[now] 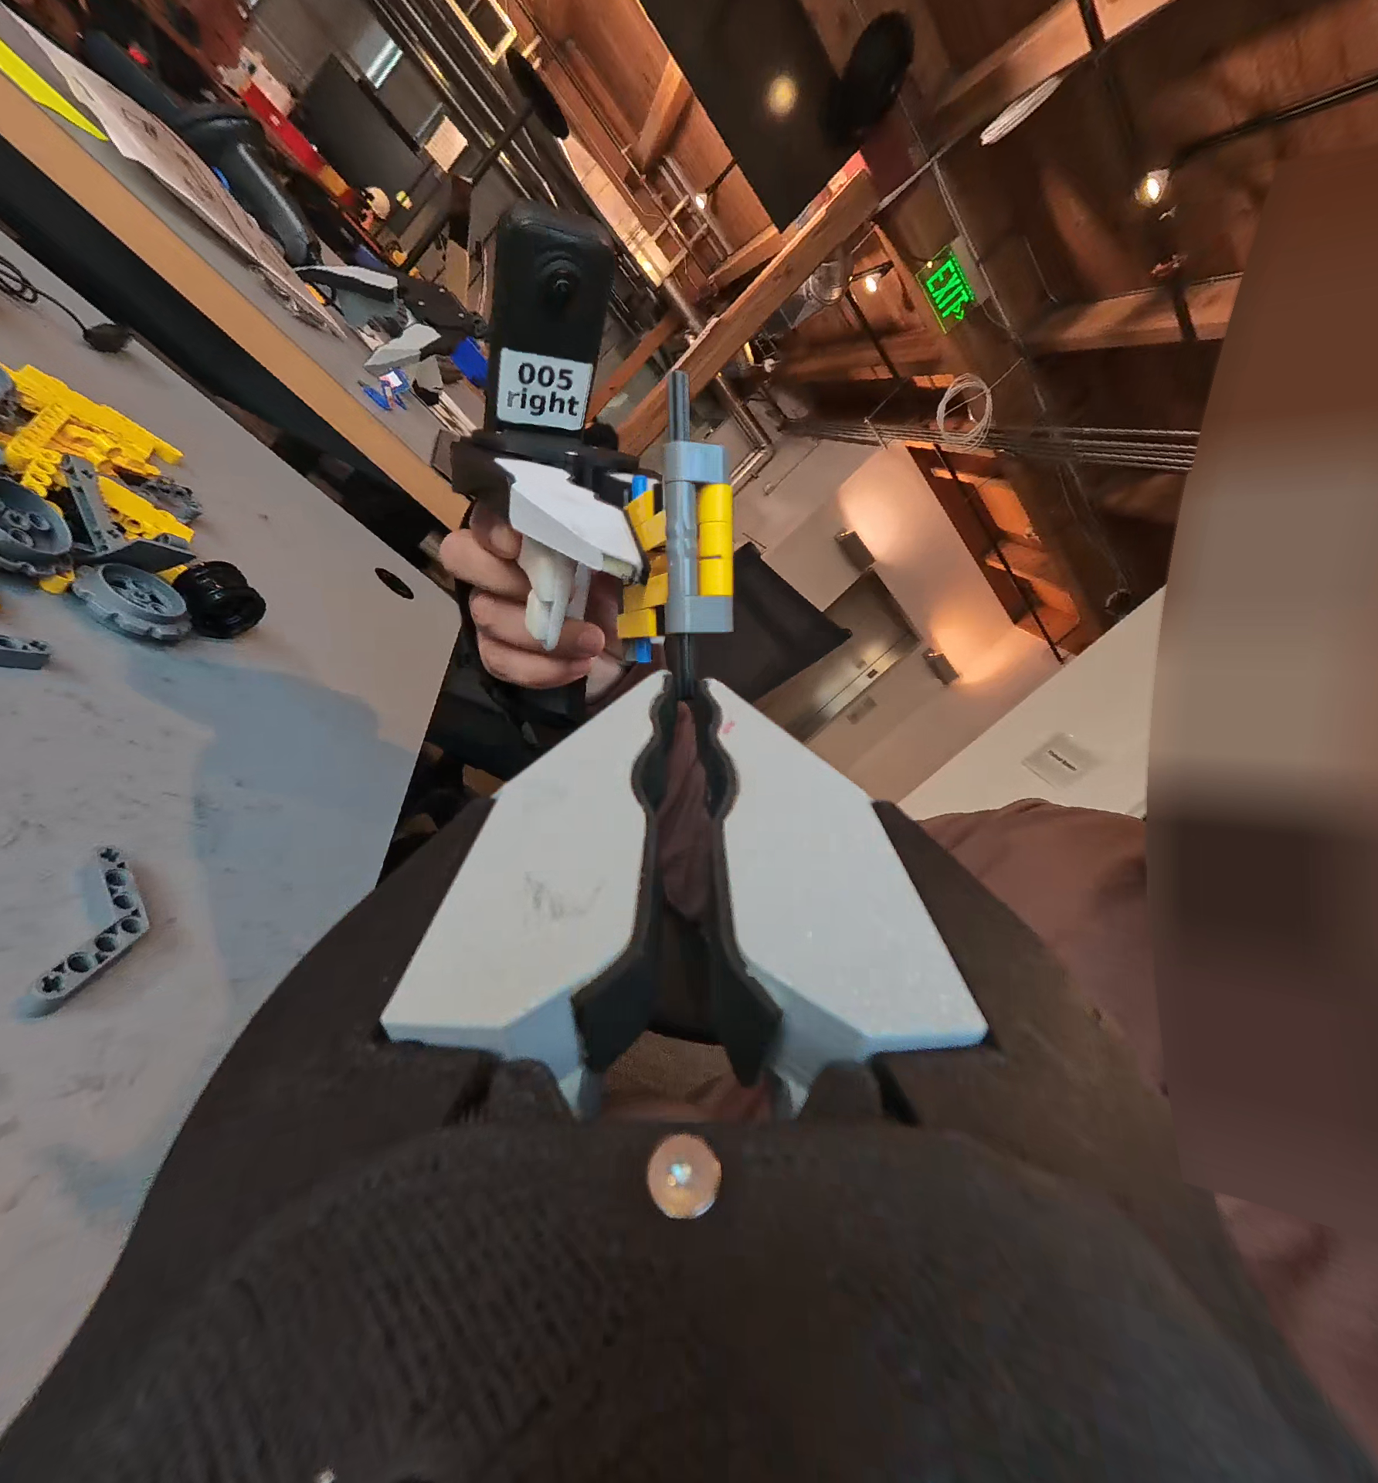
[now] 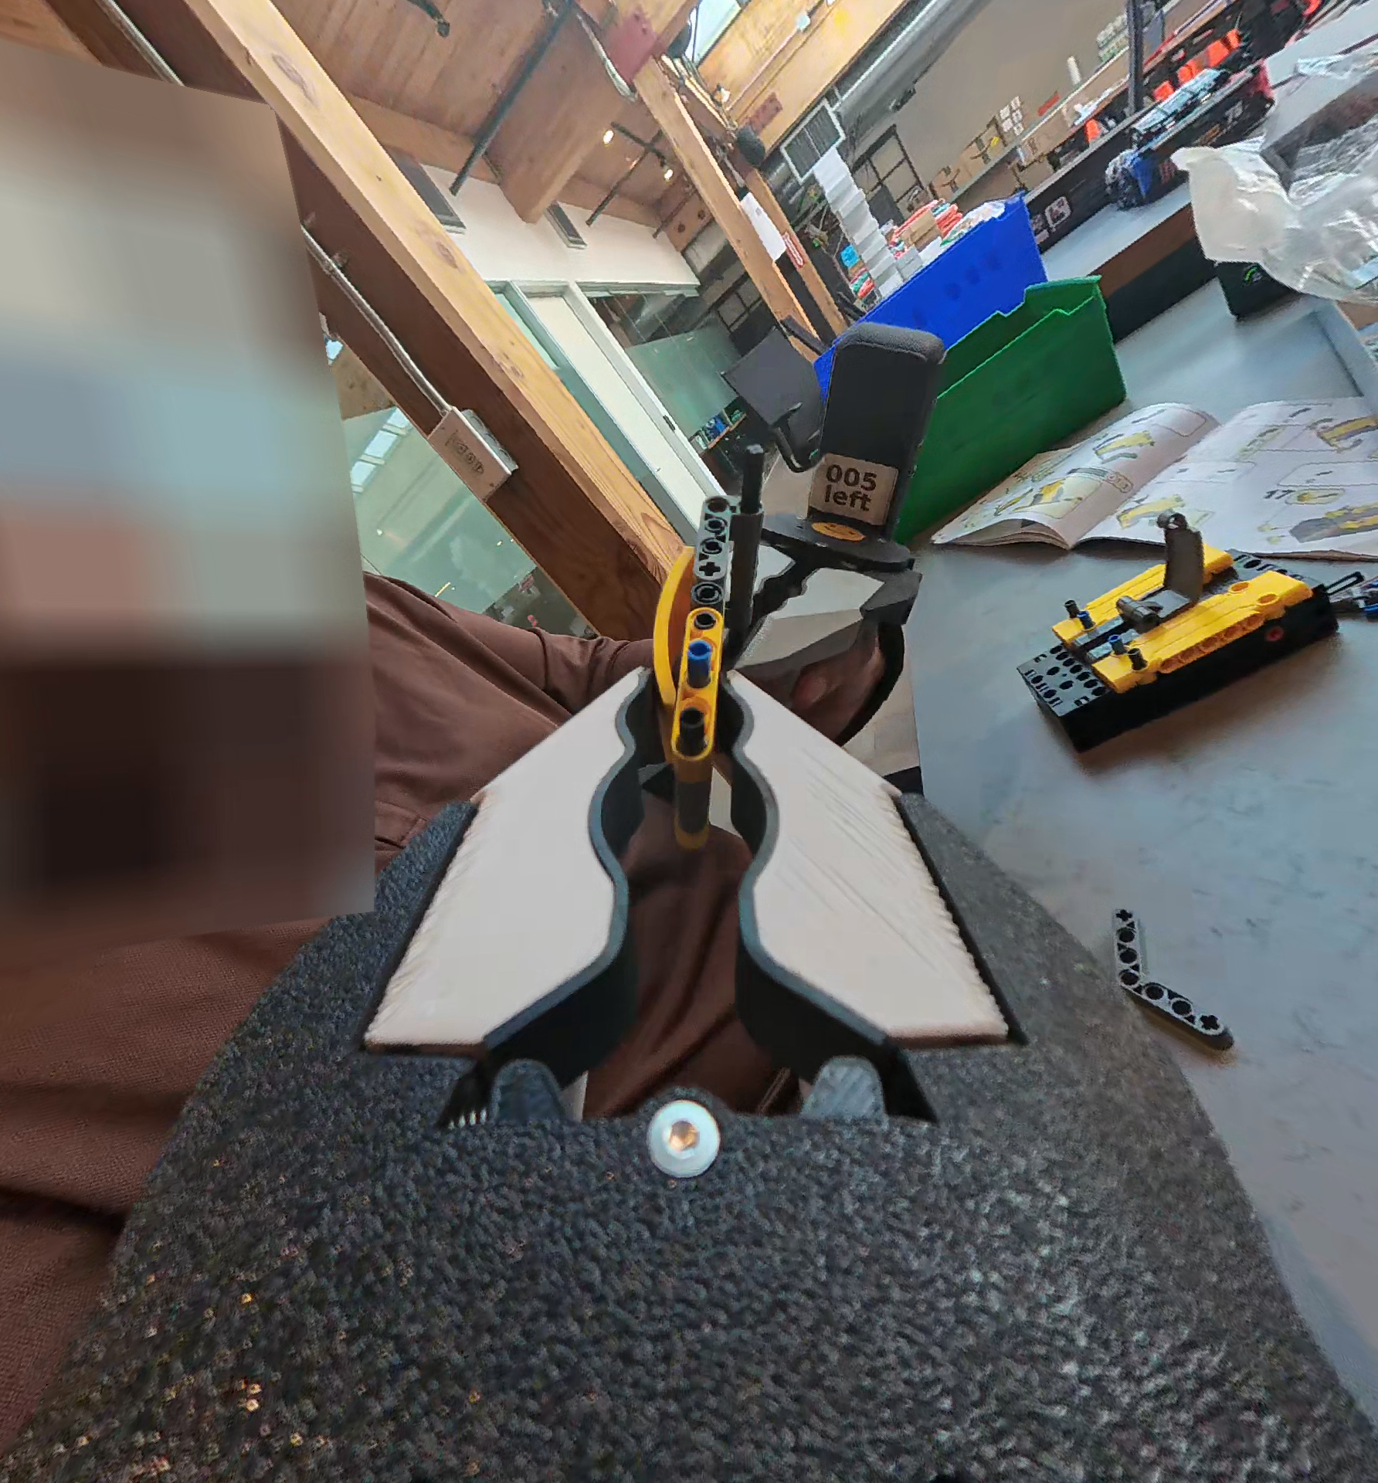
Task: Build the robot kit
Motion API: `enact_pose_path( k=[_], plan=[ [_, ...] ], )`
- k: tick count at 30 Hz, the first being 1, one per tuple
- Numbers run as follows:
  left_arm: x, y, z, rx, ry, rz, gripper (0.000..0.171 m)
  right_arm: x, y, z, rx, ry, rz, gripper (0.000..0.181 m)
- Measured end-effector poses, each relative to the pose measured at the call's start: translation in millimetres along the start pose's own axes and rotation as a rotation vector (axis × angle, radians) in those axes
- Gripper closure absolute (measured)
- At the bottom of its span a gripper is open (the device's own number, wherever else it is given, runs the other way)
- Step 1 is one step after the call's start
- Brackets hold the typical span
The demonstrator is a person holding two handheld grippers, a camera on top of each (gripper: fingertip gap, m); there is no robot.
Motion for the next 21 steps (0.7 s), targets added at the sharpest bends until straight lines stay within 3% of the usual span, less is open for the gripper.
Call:
enact_pose_path(
  k=[3,7,11,18,21],
  plan=[
    [0.4,-1.3,2.3,0.026,-0.027,-0.025,0.170,0.5,-1.6,0.7,-0.009,-0.021,0.023,0.168],
    [-8.3,-8.7,-3.2,0.163,-0.082,-0.182,0.135,-0.4,-1.0,0.6,-0.037,-0.056,0.080,0.168],
    [-21.0,-18.1,-17.1,0.290,-0.187,-0.302,0.122,-2.1,8.4,5.0,-0.037,-0.107,0.158,0.167],
    [-12.3,-29.6,-21.5,0.306,-0.258,-0.312,0.124,1.2,26.0,17.6,-0.067,-0.195,0.225,0.167],
    [-3.8,-34.3,-12.9,0.310,-0.294,-0.291,0.140,0.4,30.4,21.8,-0.057,-0.210,0.226,0.167]
  ],
)
Point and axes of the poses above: each gripper's, where its closed fingertips meet, x out along the fingers, z out of its underside, y = z × x across the jaws, the point moved 8 cm from there along -x, back along the fingers, and after that the axes turned 12 degrees about -z, right-handed, at the moved point
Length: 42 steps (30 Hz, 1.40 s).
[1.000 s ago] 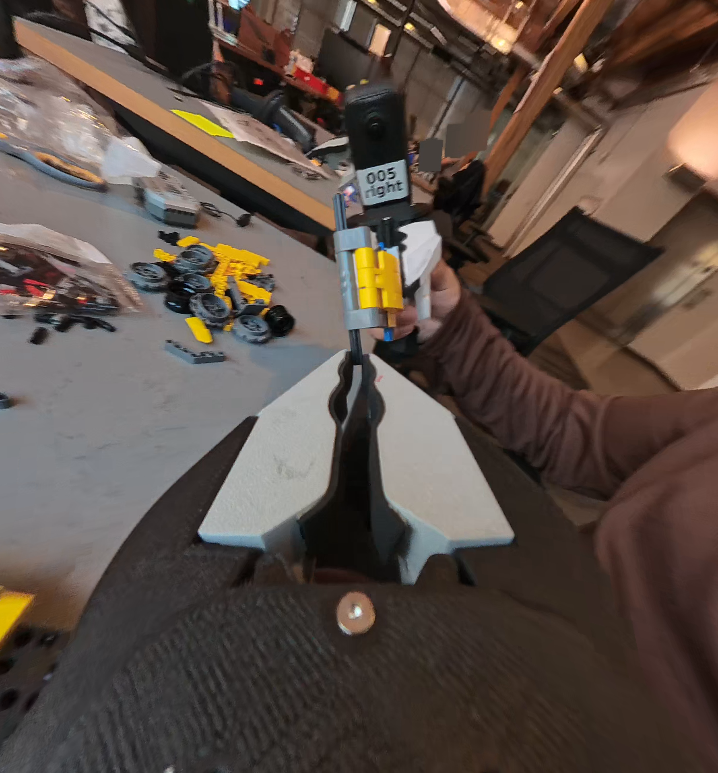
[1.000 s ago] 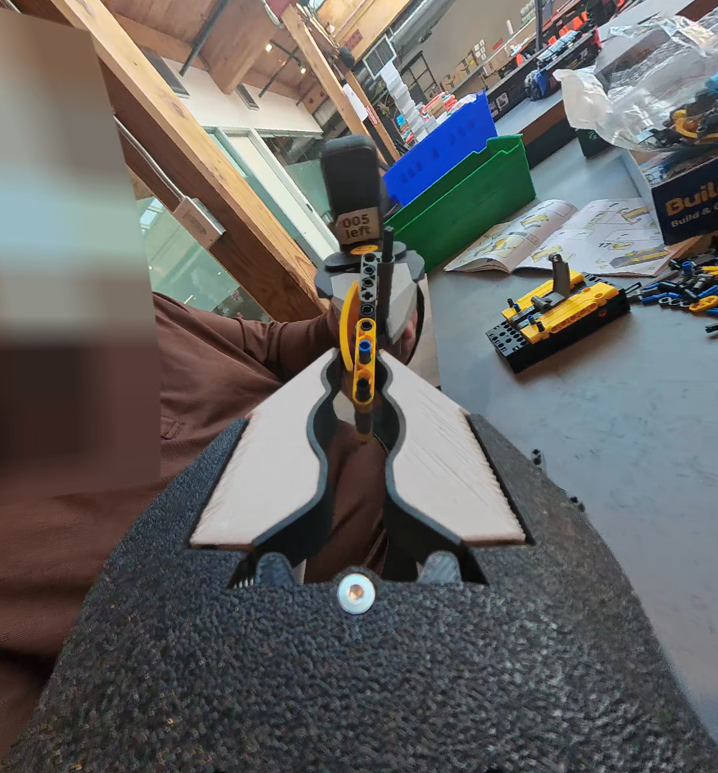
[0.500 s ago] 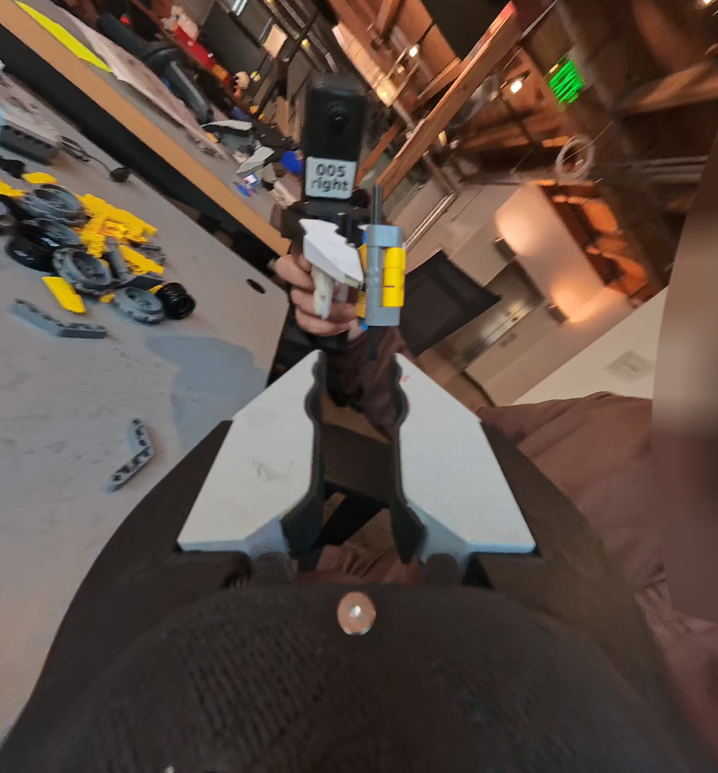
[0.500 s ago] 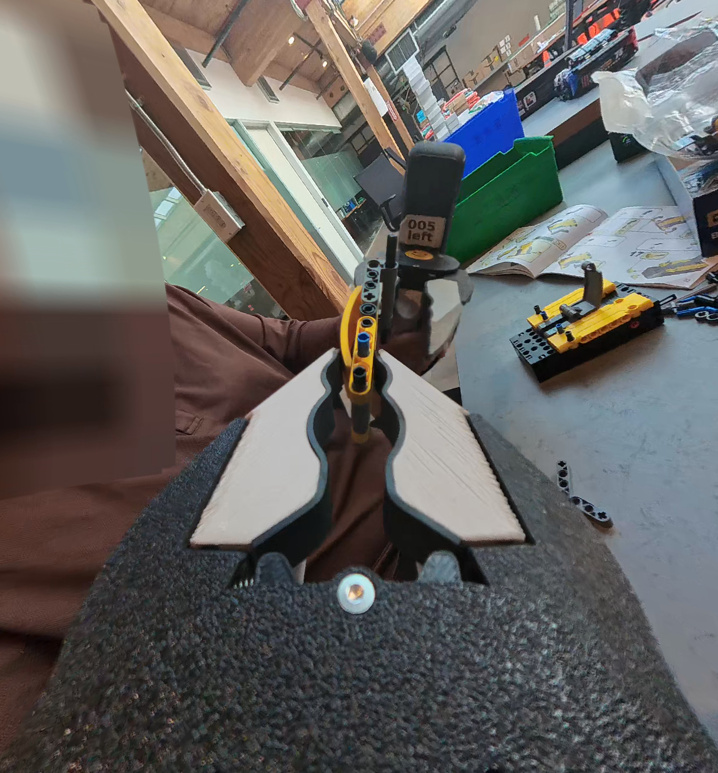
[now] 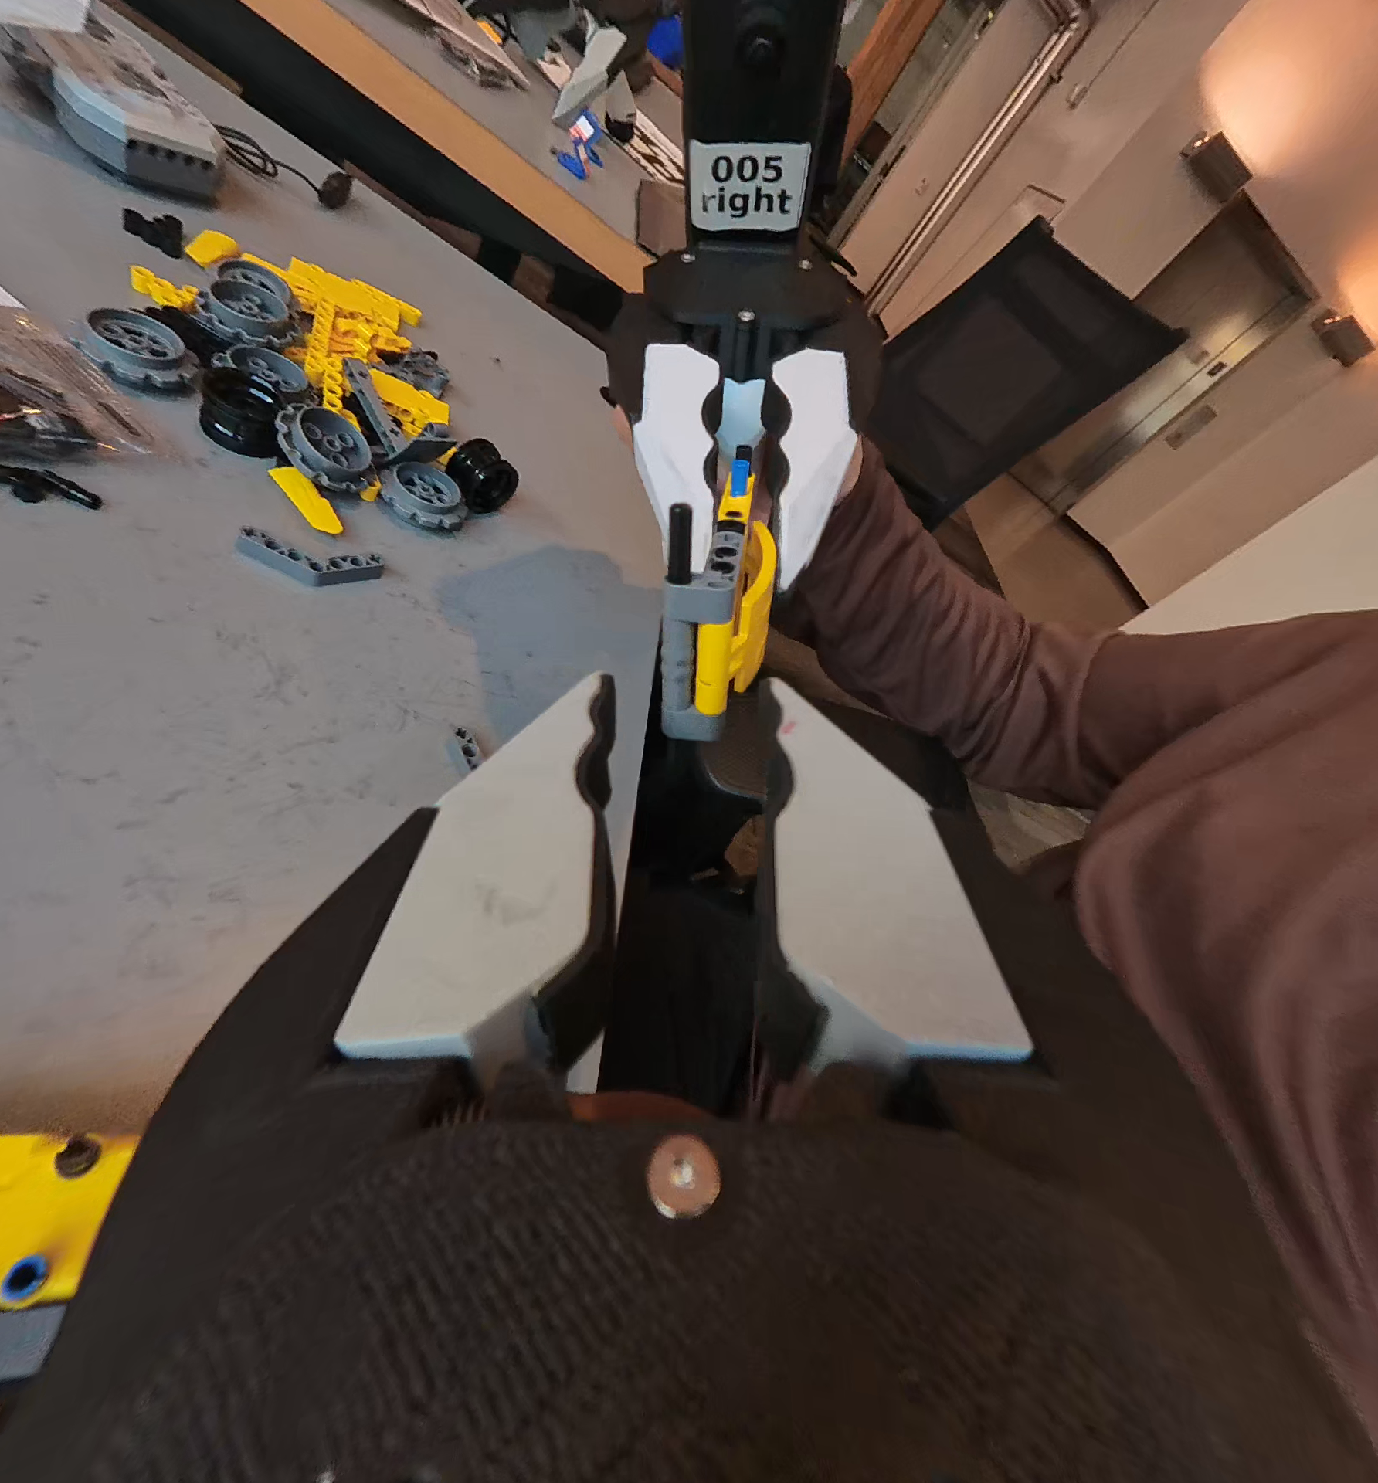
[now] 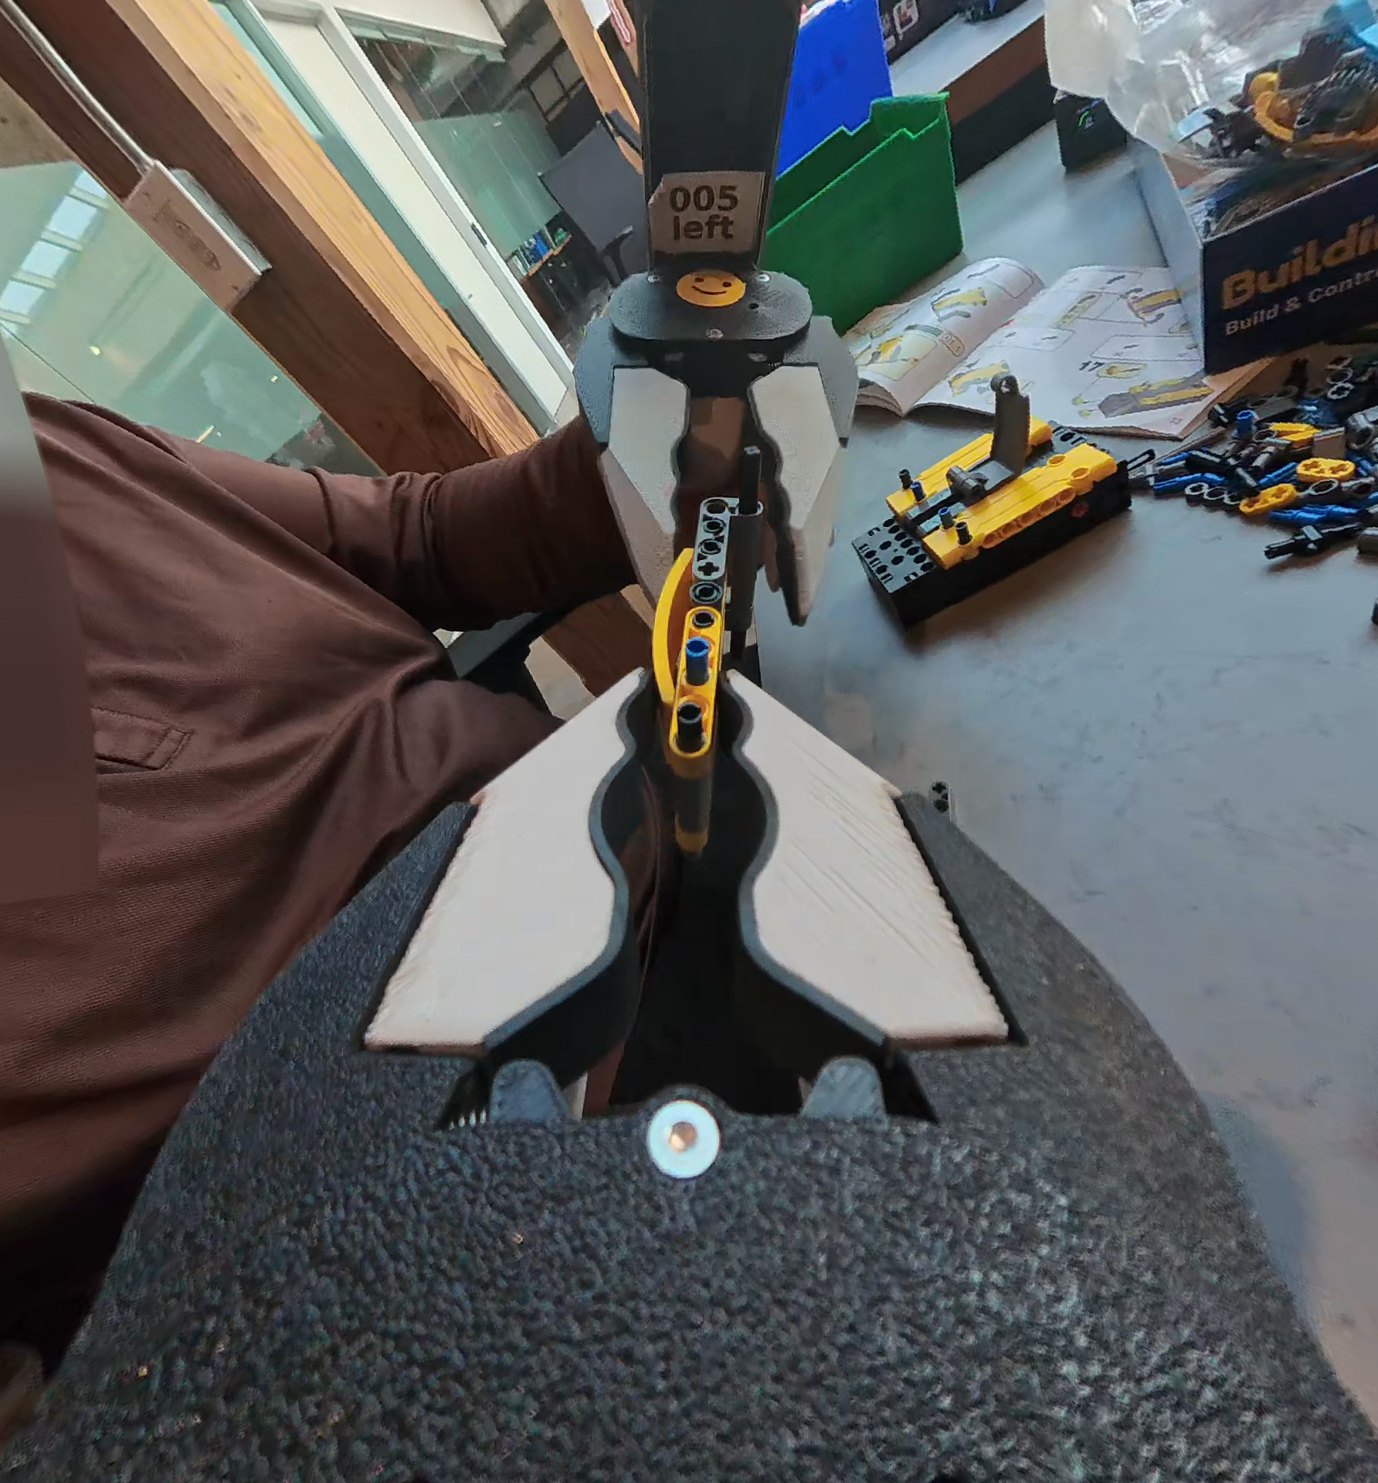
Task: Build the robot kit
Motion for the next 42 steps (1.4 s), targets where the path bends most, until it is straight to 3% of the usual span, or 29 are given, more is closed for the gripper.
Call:
enact_pose_path(
  k=[3,8,10,16,29,42],
  plan=[
    [7.2,-0.3,5.2,0.039,-0.015,-0.001,0.153,-1.8,4.0,4.9,-0.003,-0.033,0.026,0.167],
    [14.8,-6.4,8.3,0.021,-0.048,0.021,0.148,-5.9,10.1,9.9,-0.012,-0.083,0.031,0.167],
    [16.0,-8.6,7.4,0.019,-0.038,0.023,0.155,-7.2,12.3,9.3,-0.016,-0.092,0.025,0.168],
    [23.8,-18.8,15.7,0.121,-0.057,-0.051,0.156,-7.6,26.7,10.0,-0.046,-0.185,0.104,0.162],
    [35.4,-38.3,27.7,0.144,-0.144,-0.165,0.156,-1.6,53.4,16.5,-0.053,-0.326,0.215,0.160],
    [35.0,-39.5,29.6,0.127,-0.179,-0.241,0.155,0.9,55.3,22.9,-0.026,-0.303,0.227,0.162]
  ],
)
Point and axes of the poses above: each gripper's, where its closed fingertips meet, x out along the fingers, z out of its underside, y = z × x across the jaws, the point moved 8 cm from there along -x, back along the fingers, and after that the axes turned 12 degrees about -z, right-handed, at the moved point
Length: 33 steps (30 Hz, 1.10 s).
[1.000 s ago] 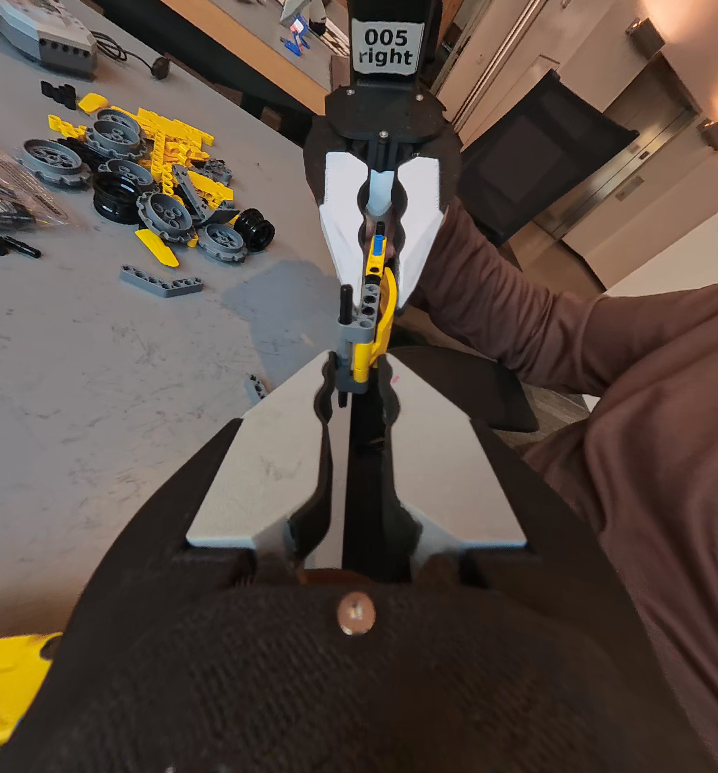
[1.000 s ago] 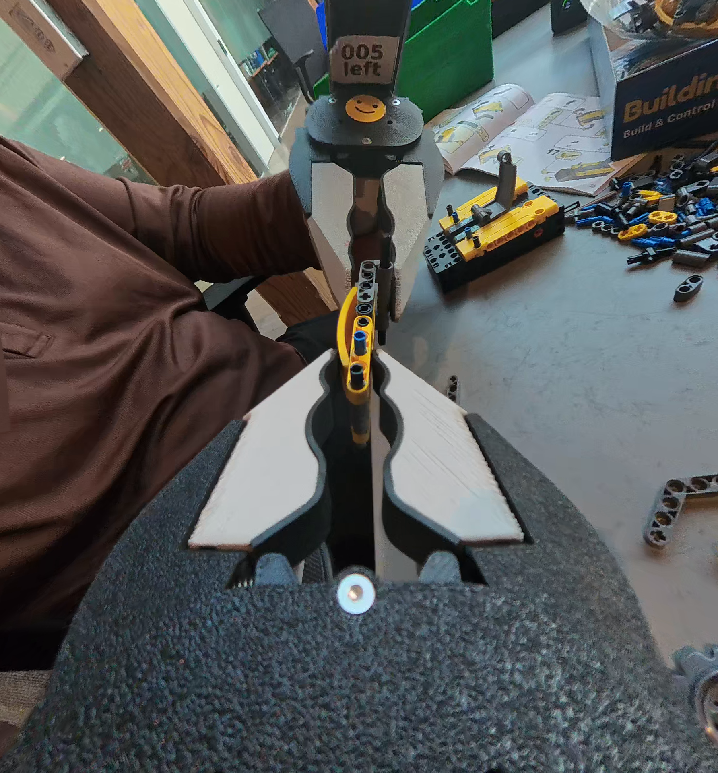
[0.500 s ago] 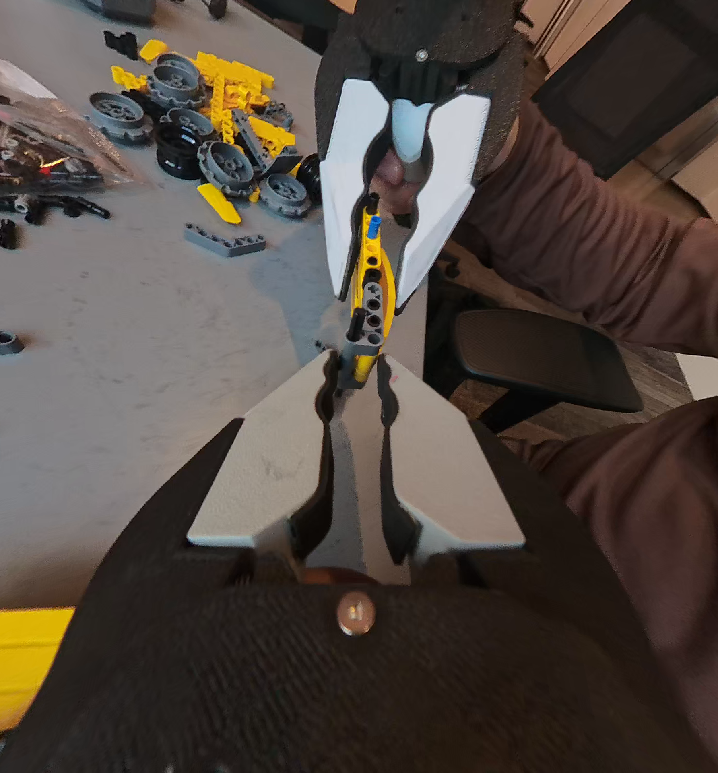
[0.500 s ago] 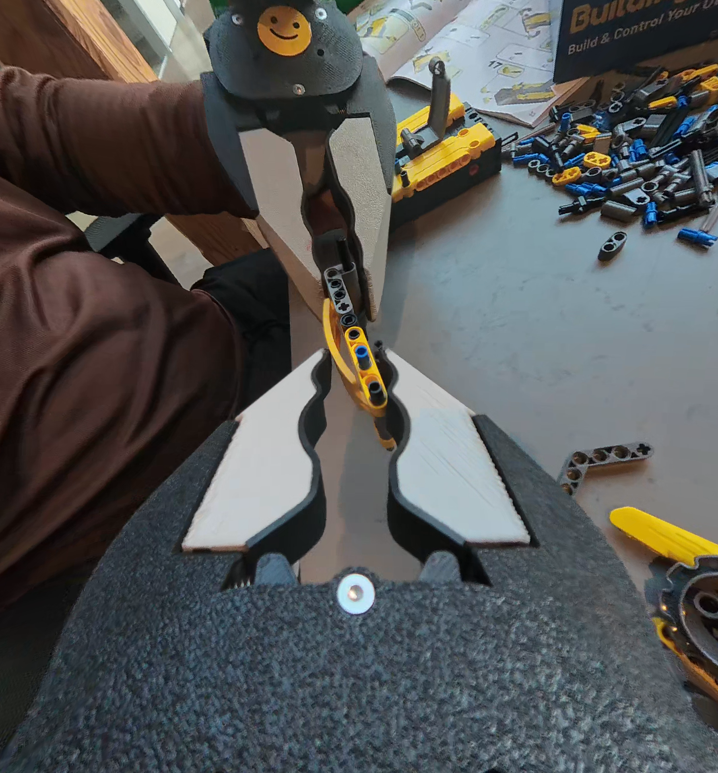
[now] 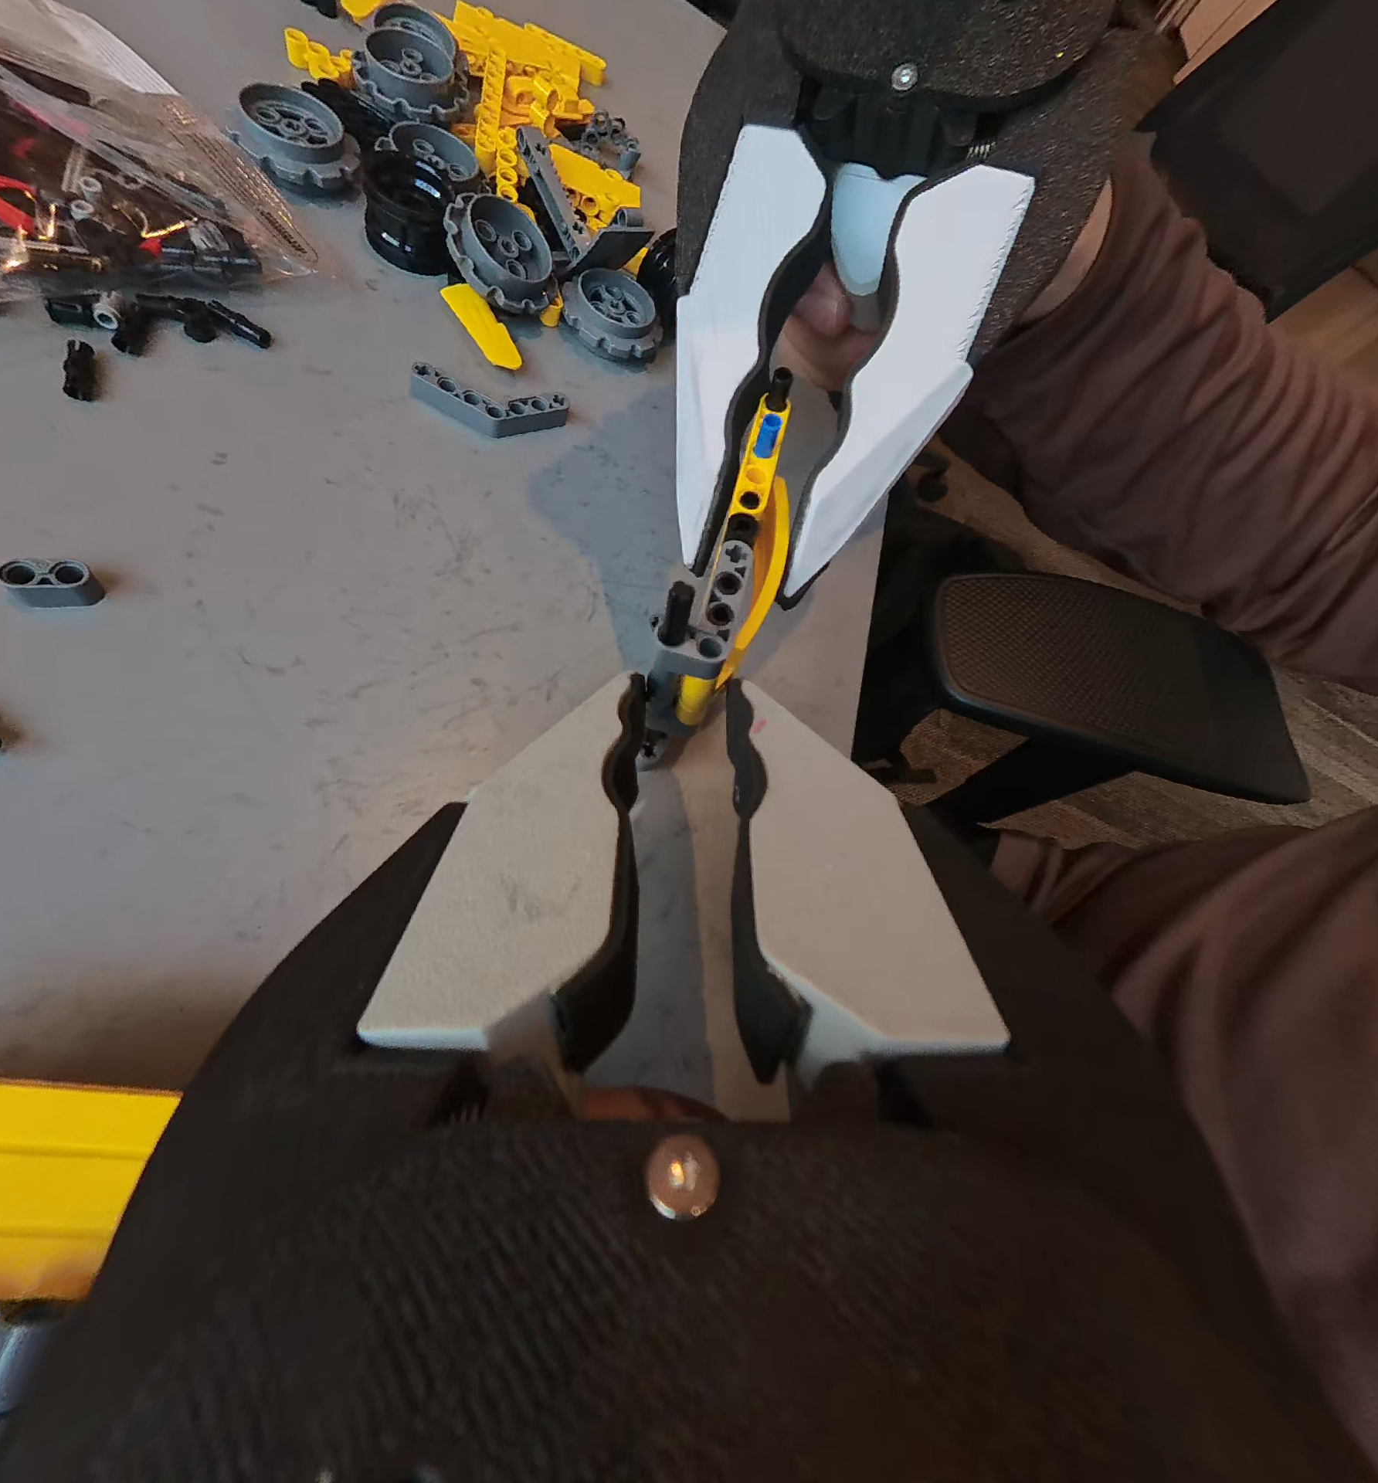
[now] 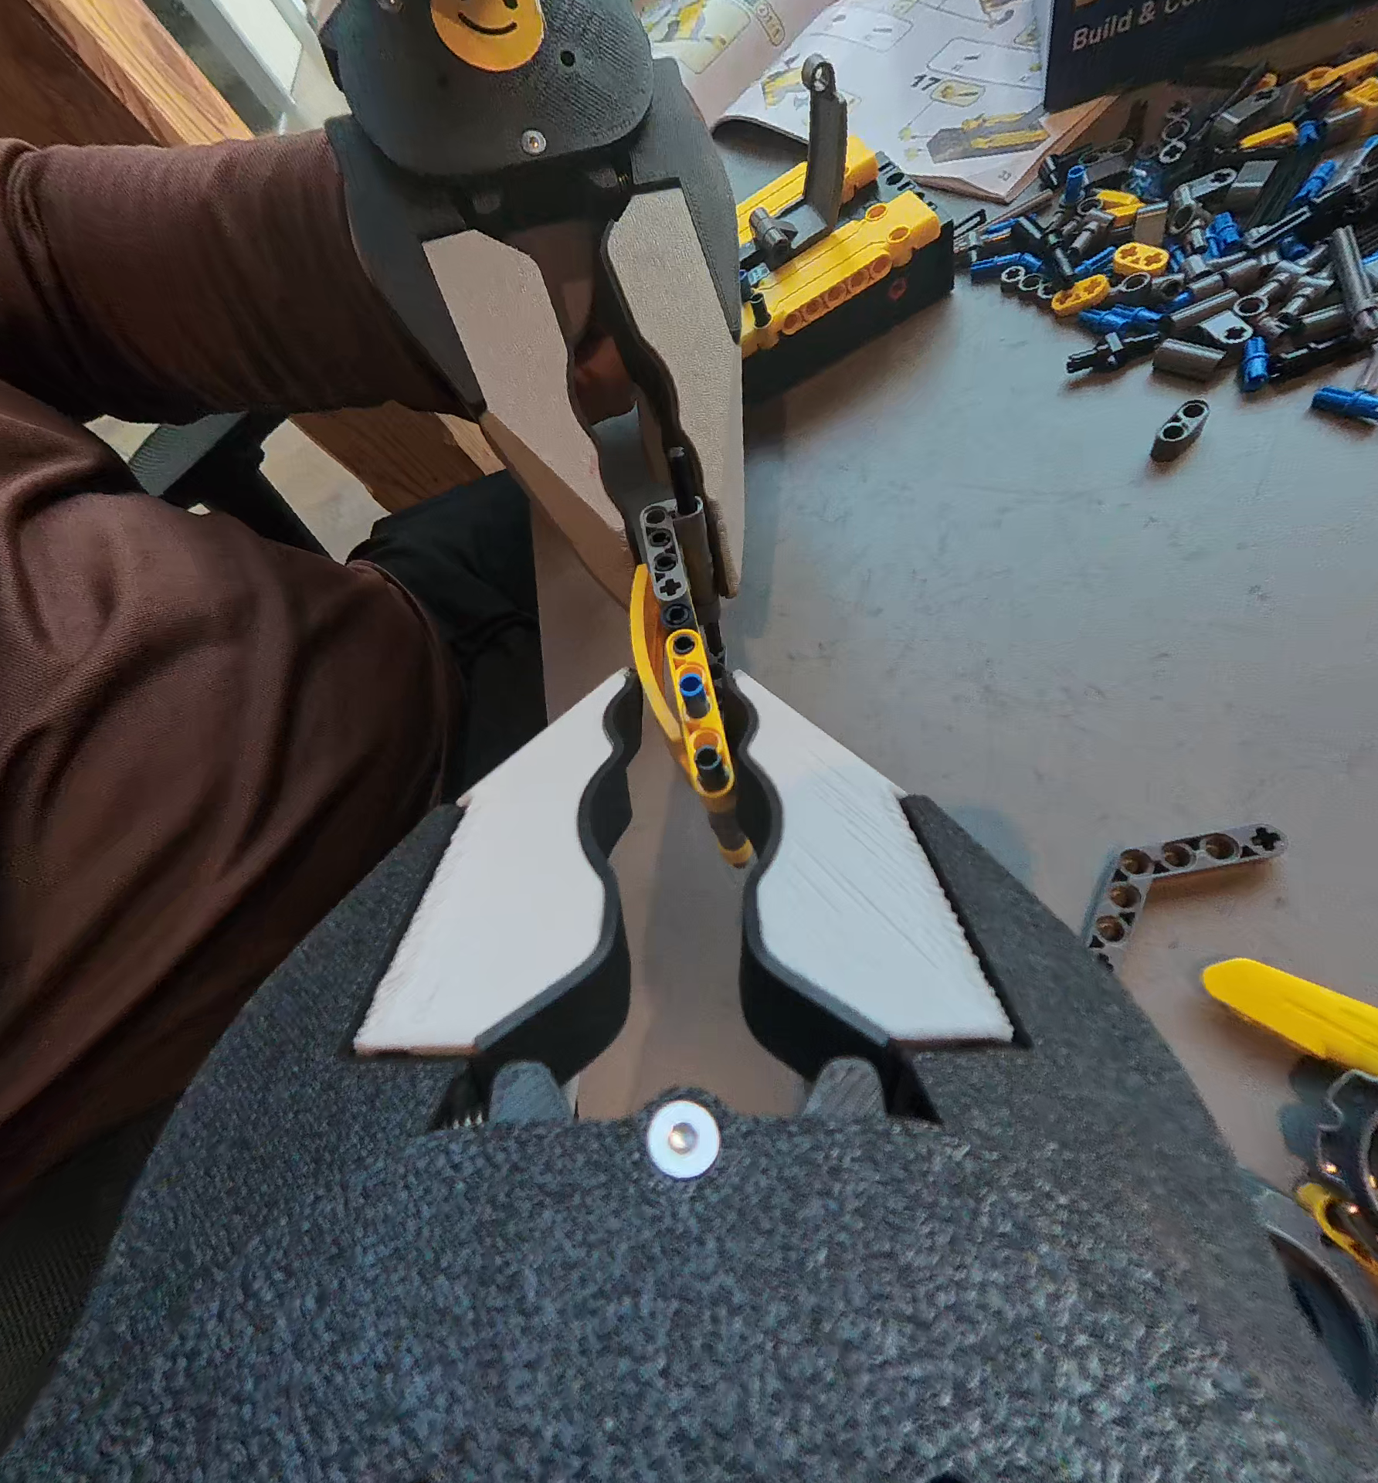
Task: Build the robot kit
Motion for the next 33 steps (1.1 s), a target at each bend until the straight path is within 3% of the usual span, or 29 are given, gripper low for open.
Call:
enact_pose_path(
  k=[13,18,20,22,24,30,33],
  plan=[
    [-3.7,2.6,-1.1,-0.013,-0.004,-0.018,0.155,0.0,-2.5,1.7,-0.002,0.040,-0.021,0.164],
    [-23.6,12.4,-11.4,0.033,0.143,-0.021,0.161,-9.6,-16.7,-1.6,-0.049,0.094,-0.077,0.159],
    [-31.0,16.4,-13.6,0.017,0.205,0.026,0.171,-9.4,-23.1,-2.8,-0.099,0.092,-0.067,0.165],
    [-29.6,15.8,-10.9,-0.022,0.204,0.051,0.171,-3.0,-24.8,-1.5,-0.138,0.055,-0.032,0.175],
    [-21.7,10.7,-4.5,-0.048,0.183,0.028,0.171,5.4,-17.1,1.2,-0.118,0.008,0.023,0.174],
    [-23.4,8.3,4.1,-0.061,0.174,-0.032,0.171,7.6,-21.6,-6.5,-0.139,0.032,-0.001,0.175],
    [-33.7,12.4,3.2,-0.032,0.195,0.032,0.145,1.8,-32.8,-15.5,-0.172,0.074,-0.037,0.175]
  ],
)
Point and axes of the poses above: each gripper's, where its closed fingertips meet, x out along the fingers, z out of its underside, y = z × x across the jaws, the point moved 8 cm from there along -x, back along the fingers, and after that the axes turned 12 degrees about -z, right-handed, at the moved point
